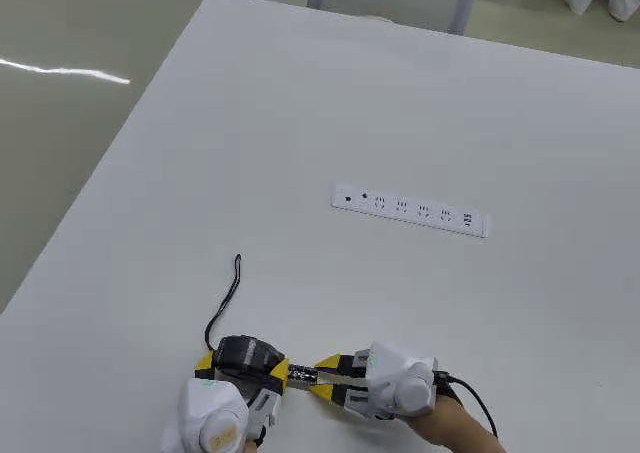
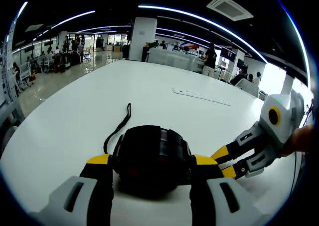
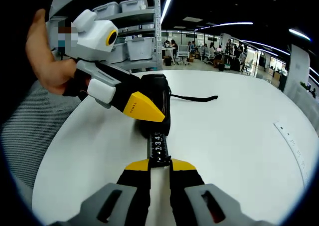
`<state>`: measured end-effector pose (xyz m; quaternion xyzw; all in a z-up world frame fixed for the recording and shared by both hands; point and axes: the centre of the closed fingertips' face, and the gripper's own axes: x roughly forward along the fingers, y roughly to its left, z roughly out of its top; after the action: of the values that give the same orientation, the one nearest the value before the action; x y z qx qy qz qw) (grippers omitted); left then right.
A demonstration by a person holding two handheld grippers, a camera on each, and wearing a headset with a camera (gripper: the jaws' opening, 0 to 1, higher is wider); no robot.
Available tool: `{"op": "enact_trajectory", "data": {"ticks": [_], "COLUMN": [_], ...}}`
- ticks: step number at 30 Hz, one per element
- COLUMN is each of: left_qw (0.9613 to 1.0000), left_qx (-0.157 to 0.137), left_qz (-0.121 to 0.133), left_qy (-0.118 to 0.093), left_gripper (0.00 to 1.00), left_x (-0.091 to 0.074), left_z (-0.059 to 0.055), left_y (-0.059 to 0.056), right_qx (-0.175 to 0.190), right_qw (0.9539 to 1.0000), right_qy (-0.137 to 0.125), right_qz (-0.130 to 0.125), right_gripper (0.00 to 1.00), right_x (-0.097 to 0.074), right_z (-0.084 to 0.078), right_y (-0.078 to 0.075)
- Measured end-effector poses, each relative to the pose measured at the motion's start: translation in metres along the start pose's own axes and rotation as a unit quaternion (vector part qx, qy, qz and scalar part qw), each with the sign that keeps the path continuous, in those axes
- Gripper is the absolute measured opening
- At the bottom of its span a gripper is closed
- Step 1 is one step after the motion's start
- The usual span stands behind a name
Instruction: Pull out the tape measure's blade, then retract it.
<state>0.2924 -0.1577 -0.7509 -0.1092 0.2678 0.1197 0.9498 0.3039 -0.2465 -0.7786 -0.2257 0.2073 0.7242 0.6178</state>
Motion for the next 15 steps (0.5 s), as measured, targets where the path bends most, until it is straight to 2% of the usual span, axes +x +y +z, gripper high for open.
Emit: {"op": "enact_trajectory", "data": {"ticks": [15], "left_qw": [1.0000], "left_qx": [-0.009], "left_qz": [0.000], "left_qy": [0.001], "left_gripper": [0.59], "left_x": [0.001], "left_z": [0.002], "left_y": [0.000], "right_qx": [-0.011], "right_qw": [0.9999], "right_qy": [-0.005], "right_qz": [0.006], "right_gripper": [0.12], "right_x": [0.019], "right_z": [0.015], "right_y": [0.001]}}
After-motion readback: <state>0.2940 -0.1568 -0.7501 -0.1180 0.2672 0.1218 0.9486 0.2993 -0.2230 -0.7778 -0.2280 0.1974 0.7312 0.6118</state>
